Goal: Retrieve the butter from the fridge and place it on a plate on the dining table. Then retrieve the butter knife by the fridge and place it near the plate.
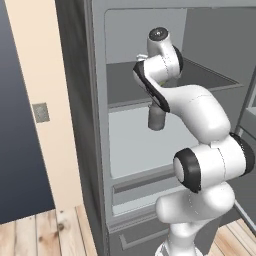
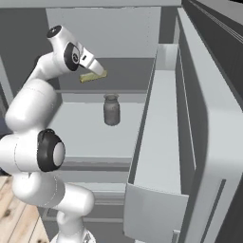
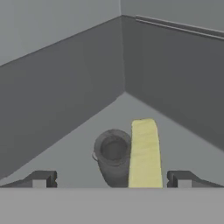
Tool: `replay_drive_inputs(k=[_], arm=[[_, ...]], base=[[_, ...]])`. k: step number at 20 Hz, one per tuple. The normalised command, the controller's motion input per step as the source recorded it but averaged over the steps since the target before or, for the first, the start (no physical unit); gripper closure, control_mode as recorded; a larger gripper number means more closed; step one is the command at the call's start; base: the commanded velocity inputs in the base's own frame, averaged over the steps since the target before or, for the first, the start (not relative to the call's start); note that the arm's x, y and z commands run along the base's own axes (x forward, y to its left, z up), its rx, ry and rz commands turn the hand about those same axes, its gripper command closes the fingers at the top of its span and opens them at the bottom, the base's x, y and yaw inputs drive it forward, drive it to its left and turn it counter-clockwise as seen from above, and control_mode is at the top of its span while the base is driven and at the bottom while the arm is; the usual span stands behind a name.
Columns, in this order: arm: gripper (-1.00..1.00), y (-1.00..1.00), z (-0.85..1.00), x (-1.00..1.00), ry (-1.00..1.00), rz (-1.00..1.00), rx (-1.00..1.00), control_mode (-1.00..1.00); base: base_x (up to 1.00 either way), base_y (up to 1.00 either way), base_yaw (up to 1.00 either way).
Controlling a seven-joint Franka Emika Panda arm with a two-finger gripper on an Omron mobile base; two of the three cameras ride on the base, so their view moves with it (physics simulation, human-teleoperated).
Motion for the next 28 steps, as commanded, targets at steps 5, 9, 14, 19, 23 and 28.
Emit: replay_drive_inputs(k=[5, 9, 14, 19, 23, 28], arm=[[-1.00, 0.00, 0.00, -0.03, 0.04, -0.04, 0.00, -1.00], [-1.00, 0.00, -0.07, 0.00, 0.03, -0.01, 0.00, -1.00], [-1.00, 0.00, -0.39, 0.00, 0.03, 0.00, 0.00, -1.00], [-1.00, 0.00, -0.33, 0.00, 0.00, 0.00, 0.00, -1.00], [-1.00, -0.02, -0.27, 0.00, -0.02, 0.00, 0.00, -1.00], [1.00, 0.00, -0.19, 0.00, 0.00, 0.00, 0.01, -1.00]], base=[[0.00, 0.00, 0.00], [0.00, 0.00, 0.00], [0.00, 0.00, 0.00], [0.00, 0.00, 0.00], [0.00, 0.00, 0.00], [0.00, 0.00, 0.00]])
